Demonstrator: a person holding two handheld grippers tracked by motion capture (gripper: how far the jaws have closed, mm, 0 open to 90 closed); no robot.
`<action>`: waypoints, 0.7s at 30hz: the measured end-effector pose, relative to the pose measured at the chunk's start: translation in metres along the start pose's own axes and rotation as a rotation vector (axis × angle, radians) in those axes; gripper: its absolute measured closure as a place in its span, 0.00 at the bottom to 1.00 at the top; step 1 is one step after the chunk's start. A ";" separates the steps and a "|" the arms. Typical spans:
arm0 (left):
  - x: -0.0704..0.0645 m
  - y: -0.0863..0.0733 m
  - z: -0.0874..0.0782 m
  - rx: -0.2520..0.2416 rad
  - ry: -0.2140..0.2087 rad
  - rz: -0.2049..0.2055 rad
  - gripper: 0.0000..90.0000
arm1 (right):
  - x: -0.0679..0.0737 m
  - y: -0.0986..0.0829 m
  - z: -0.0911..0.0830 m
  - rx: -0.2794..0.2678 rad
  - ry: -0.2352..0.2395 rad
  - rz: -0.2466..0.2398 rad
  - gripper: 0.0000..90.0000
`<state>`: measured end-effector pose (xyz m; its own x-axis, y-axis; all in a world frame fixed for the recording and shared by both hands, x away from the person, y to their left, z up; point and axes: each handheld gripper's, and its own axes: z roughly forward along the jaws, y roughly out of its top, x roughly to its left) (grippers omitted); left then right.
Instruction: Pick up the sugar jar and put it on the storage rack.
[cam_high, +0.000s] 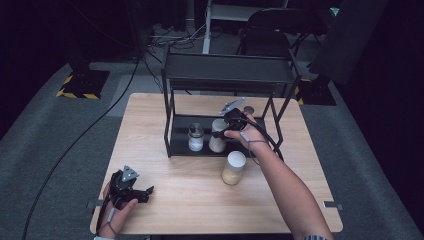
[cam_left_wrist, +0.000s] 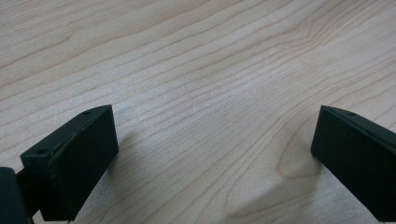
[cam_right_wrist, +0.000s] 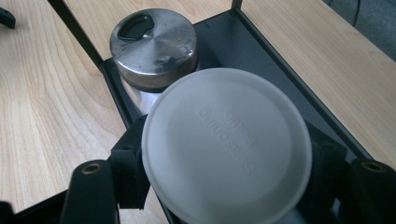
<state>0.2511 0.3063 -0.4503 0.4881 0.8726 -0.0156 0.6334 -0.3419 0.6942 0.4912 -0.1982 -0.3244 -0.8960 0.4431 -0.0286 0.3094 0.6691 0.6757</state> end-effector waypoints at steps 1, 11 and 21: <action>0.000 0.000 0.000 0.001 0.000 -0.001 0.01 | -0.001 0.000 0.000 -0.001 0.004 0.001 0.37; 0.000 0.000 0.000 0.001 0.000 0.000 0.01 | -0.001 -0.006 -0.011 -0.040 0.002 0.036 0.17; 0.000 0.000 0.000 0.002 0.002 -0.001 0.01 | 0.012 -0.013 -0.039 -0.081 -0.008 0.025 0.12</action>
<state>0.2511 0.3060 -0.4499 0.4865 0.8735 -0.0149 0.6351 -0.3419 0.6926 0.4643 -0.2244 -0.3049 -0.8857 0.4640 -0.0160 0.3050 0.6075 0.7334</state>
